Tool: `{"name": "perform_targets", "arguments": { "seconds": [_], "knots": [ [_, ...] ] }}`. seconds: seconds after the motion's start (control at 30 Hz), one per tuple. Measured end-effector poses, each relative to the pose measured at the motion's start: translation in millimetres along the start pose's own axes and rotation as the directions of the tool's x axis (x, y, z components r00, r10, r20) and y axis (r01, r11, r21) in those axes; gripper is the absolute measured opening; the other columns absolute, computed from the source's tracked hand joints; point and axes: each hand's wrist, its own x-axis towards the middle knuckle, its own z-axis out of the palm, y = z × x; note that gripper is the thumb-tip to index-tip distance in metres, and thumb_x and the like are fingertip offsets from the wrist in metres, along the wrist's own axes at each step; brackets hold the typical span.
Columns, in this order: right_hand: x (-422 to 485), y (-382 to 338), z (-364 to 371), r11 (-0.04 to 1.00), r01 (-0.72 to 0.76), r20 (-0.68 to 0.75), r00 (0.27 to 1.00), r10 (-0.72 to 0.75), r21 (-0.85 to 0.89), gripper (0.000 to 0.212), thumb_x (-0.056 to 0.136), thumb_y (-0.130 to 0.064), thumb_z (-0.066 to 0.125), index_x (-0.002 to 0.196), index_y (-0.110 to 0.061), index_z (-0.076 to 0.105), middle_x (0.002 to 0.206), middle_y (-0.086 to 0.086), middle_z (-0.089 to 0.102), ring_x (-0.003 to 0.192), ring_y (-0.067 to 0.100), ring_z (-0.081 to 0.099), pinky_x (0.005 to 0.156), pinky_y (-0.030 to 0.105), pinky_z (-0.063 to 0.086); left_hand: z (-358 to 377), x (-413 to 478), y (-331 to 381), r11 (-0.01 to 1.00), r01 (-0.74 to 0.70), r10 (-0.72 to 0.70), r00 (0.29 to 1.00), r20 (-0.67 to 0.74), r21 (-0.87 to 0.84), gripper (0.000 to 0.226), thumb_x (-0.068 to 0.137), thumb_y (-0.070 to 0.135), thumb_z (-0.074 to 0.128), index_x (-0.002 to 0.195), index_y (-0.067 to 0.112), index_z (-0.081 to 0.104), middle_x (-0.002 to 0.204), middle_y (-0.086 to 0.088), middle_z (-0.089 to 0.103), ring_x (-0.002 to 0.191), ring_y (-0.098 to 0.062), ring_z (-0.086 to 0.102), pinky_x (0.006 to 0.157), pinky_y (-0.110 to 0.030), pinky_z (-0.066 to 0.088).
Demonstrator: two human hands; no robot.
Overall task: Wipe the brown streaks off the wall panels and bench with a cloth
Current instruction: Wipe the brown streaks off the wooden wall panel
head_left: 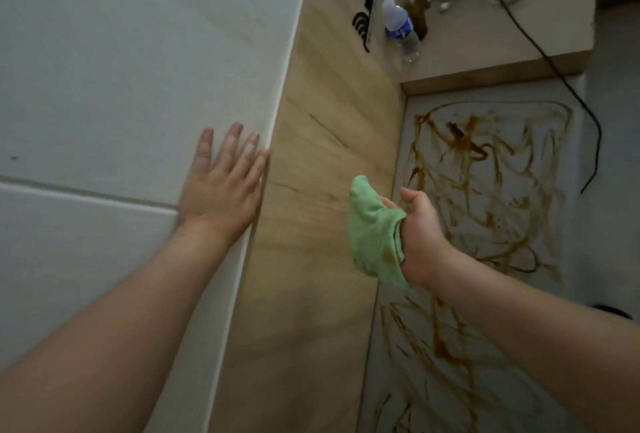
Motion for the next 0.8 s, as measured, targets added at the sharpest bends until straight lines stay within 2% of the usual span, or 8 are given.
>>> {"name": "perform_targets", "arguments": {
  "seconds": [0.13, 0.23, 0.33, 0.43, 0.5, 0.7, 0.73, 0.8],
  "knots": [
    [34, 24, 30, 0.990, 0.131, 0.179, 0.977, -0.119, -0.058, 0.060, 0.105, -0.060, 0.024, 0.140, -0.031, 0.062, 0.132, 0.005, 0.071, 0.130, 0.025, 0.061, 0.121, 0.045, 0.036, 8, 0, 3, 1.000, 0.006, -0.005, 0.998, -0.070, 0.018, 0.059, 0.109, 0.040, 0.006, 0.165, 0.024, 0.012, 0.173, -0.003, 0.007, 0.158, -0.037, -0.006, 0.121, -0.065, -0.013],
    [52, 72, 73, 0.895, 0.355, 0.337, 0.906, -0.257, -0.271, 0.063, 0.100, -0.067, 0.020, 0.149, -0.040, 0.048, 0.158, -0.008, 0.047, 0.150, 0.012, 0.037, 0.129, 0.038, 0.015, 14, 2, 2, 1.000, 0.008, -0.010, 0.992, -0.130, -0.015, 0.057, 0.111, 0.040, 0.014, 0.165, 0.022, 0.018, 0.173, -0.006, 0.011, 0.158, -0.038, -0.002, 0.122, -0.065, -0.009],
    [77, 123, 91, 0.381, 0.735, 0.522, 0.671, -0.526, -0.561, 0.055, 0.102, -0.059, 0.015, 0.156, -0.049, 0.017, 0.169, -0.020, 0.007, 0.158, 0.004, -0.006, 0.126, 0.027, -0.006, 20, 5, 1, 0.991, -0.001, -0.015, 0.992, -0.123, -0.131, 0.059, 0.109, 0.037, 0.028, 0.164, 0.020, 0.019, 0.173, -0.010, 0.007, 0.159, -0.033, 0.000, 0.123, -0.059, -0.014],
    [118, 146, 80, 0.078, 0.756, 0.512, 0.511, -0.690, -0.650, 0.054, 0.107, -0.048, 0.022, 0.159, -0.044, 0.010, 0.169, -0.015, 0.005, 0.160, 0.014, -0.005, 0.128, 0.033, -0.002, 21, 4, 1, 0.997, 0.001, -0.012, 0.990, -0.138, -0.081, 0.058, 0.110, 0.039, 0.018, 0.165, 0.022, 0.014, 0.173, -0.009, 0.004, 0.159, -0.034, -0.004, 0.120, -0.058, -0.020],
    [158, 139, 65, 0.095, 0.689, 0.386, 0.508, -0.770, -0.718, 0.057, 0.107, -0.046, 0.022, 0.162, -0.036, 0.011, 0.172, -0.009, 0.008, 0.160, 0.019, 0.003, 0.129, 0.039, 0.002, 21, 2, 4, 0.999, -0.006, 0.011, 0.989, -0.144, 0.034, 0.059, 0.109, 0.041, 0.007, 0.165, 0.023, 0.010, 0.173, -0.006, 0.005, 0.158, -0.038, -0.006, 0.121, -0.064, -0.012],
    [219, 87, 30, 0.574, 0.345, -0.134, 0.763, -0.632, -0.743, 0.055, 0.113, -0.041, 0.018, 0.166, -0.035, 0.006, 0.174, 0.001, 0.006, 0.160, 0.024, 0.003, 0.128, 0.050, 0.004, 19, 4, 4, 0.995, 0.003, 0.010, 0.991, -0.135, 0.096, 0.061, 0.108, 0.042, 0.006, 0.165, 0.023, 0.013, 0.173, -0.006, 0.009, 0.158, -0.040, -0.003, 0.120, -0.067, -0.008],
    [210, 90, 38, 0.570, 0.359, -0.138, 0.747, -0.650, -0.739, 0.054, 0.112, -0.041, 0.018, 0.165, -0.037, 0.006, 0.174, 0.001, 0.006, 0.160, 0.025, 0.004, 0.128, 0.052, 0.006, 17, 3, 4, 0.996, 0.005, 0.008, 0.990, -0.137, 0.094, 0.060, 0.108, 0.042, 0.007, 0.165, 0.023, 0.015, 0.173, -0.006, 0.011, 0.158, -0.040, -0.002, 0.120, -0.067, -0.007],
    [178, 113, 66, 0.377, 0.508, 0.033, 0.628, -0.778, -0.774, 0.054, 0.111, -0.040, 0.017, 0.164, -0.038, 0.009, 0.174, 0.000, 0.005, 0.160, 0.026, 0.003, 0.128, 0.057, 0.009, 15, 3, 5, 0.996, 0.004, 0.008, 0.991, -0.134, 0.091, 0.060, 0.109, 0.041, 0.009, 0.165, 0.023, 0.015, 0.173, -0.007, 0.012, 0.158, -0.040, -0.001, 0.120, -0.068, -0.006]
  ]
}}
